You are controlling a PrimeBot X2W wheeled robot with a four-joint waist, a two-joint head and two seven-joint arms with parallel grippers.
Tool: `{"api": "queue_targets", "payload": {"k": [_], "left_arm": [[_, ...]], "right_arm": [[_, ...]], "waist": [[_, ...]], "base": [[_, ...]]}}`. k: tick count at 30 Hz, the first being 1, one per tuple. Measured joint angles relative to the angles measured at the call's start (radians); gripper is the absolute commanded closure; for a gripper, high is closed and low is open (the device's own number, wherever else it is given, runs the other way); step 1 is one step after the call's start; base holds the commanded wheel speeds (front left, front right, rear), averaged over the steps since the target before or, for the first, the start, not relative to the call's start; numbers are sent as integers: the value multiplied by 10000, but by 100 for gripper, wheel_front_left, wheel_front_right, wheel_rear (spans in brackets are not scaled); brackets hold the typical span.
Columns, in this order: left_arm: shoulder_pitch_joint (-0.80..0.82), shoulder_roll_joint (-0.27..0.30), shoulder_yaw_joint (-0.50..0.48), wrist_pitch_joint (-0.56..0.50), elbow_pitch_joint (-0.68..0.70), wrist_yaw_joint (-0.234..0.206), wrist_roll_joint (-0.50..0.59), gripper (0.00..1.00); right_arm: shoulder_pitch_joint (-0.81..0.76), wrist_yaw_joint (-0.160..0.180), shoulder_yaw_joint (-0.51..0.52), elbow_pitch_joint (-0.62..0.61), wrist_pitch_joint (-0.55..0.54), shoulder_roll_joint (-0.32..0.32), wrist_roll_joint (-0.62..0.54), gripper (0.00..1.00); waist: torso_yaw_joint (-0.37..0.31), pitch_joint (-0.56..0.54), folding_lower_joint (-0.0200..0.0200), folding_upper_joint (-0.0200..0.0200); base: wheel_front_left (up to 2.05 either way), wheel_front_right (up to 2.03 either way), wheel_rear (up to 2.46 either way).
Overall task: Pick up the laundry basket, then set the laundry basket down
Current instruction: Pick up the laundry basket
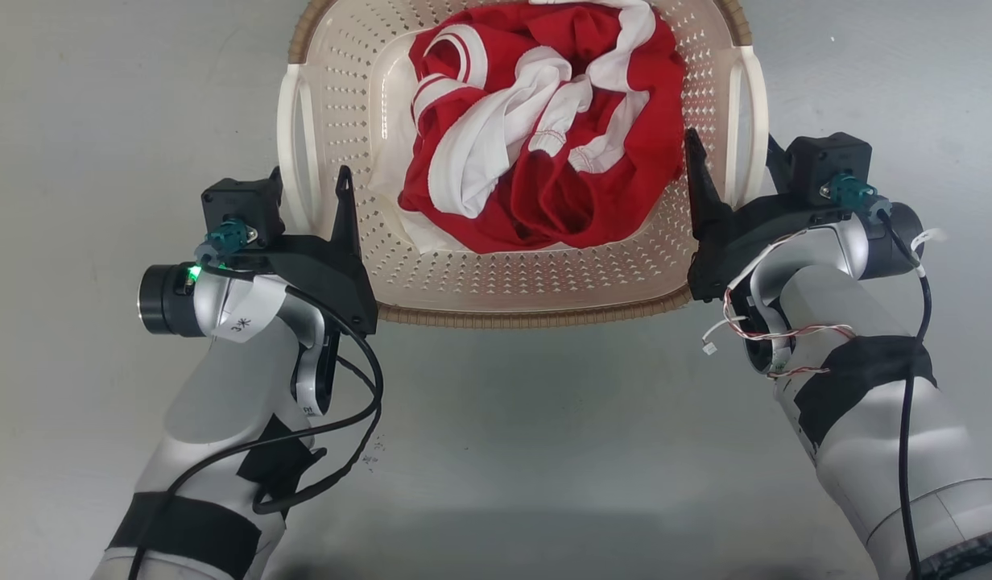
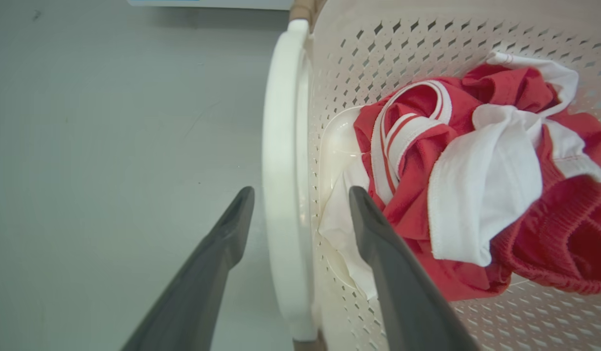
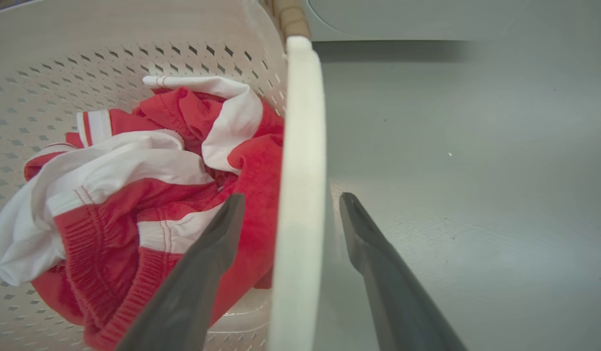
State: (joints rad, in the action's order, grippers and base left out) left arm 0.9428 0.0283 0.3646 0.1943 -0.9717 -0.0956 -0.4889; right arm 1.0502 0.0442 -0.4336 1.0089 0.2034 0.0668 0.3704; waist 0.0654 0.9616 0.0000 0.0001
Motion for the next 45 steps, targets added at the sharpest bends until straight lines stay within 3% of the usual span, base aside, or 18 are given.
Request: {"api": "queue_targets", "payload": {"k": [3,9,11,12,15,16,17,18,19,36,45], "left_arm": [[35,-2,71,0,-67,-2,-98,0],[201,-4,341,8,-190,-8,-378,2],[222,-4,426,8,-249,-10,-527,19],[231,-2,481,8,-265,-10,-573,42],[292,-8,677,8,-314,-10,-629,71],[325,-2,711,8,-343,-23,-671,89],[345,48,734,8,-380,-23,-709,100],[349,90,782,10,-399,-13,-736,100],[359,96,851,12,-397,-10,-759,100],[341,81,1664,12,-861,-13,-1300,100],[-212,88,2182,21,-959,-25,-1854,100]], "right_arm": [[87,6,-121,19,0,2,38,0],[185,94,-483,98,-2,4,276,21],[237,98,-593,128,-6,6,334,41],[251,102,-635,150,-6,8,378,50],[259,174,-786,226,-6,52,554,64],[262,192,-823,247,-6,54,617,75],[267,219,-857,268,-6,84,652,86],[270,222,-895,290,-6,117,690,97],[276,267,-920,305,-8,125,731,100],[184,441,-1682,594,-6,165,1549,100],[-643,512,-2173,671,10,163,2184,100]], "waist": [[12,2,0,0],[40,8,0,0],[48,7,0,0],[52,4,0,0],[61,-5,0,0],[63,-10,0,0],[64,-15,0,0],[65,-21,0,0],[64,-29,0,0],[20,-648,0,0],[-24,-1468,0,0]], "base": [[0,0,0],[0,0,0],[0,0,0],[0,0,0],[0,0,0],[0,0,0],[0,0,0],[0,0,0],[0,0,0],[0,0,0],[0,0,0]]}}
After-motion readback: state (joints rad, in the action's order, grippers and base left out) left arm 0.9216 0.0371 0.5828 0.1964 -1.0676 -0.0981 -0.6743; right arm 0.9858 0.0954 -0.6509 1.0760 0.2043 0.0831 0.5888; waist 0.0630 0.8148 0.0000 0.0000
